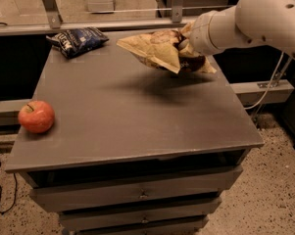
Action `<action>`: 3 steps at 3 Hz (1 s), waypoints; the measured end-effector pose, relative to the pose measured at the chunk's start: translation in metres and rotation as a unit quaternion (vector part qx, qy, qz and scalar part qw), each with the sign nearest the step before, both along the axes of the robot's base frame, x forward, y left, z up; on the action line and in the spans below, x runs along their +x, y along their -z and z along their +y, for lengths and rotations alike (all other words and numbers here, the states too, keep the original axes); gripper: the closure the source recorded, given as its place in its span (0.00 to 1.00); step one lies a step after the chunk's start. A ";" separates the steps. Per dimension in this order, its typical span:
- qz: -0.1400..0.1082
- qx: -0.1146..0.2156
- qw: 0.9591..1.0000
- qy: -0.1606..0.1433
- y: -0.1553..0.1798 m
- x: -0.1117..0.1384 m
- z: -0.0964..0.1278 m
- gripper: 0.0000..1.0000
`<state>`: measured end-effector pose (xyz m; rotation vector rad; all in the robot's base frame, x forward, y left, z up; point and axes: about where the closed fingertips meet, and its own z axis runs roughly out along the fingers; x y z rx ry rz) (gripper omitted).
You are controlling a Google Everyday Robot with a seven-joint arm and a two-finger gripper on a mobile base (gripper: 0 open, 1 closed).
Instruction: Move brown chip bag near blue chip bag
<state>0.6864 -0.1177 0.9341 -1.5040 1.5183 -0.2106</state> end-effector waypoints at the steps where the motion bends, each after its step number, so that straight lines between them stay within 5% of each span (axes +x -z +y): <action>1: -0.025 -0.003 1.000 -0.002 0.012 0.038 0.019 1.00; 3: -0.084 -0.012 0.996 -0.037 0.029 0.121 0.091 1.00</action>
Offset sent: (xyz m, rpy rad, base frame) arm 0.1367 0.0878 -0.0316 -0.0257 -0.1804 0.0524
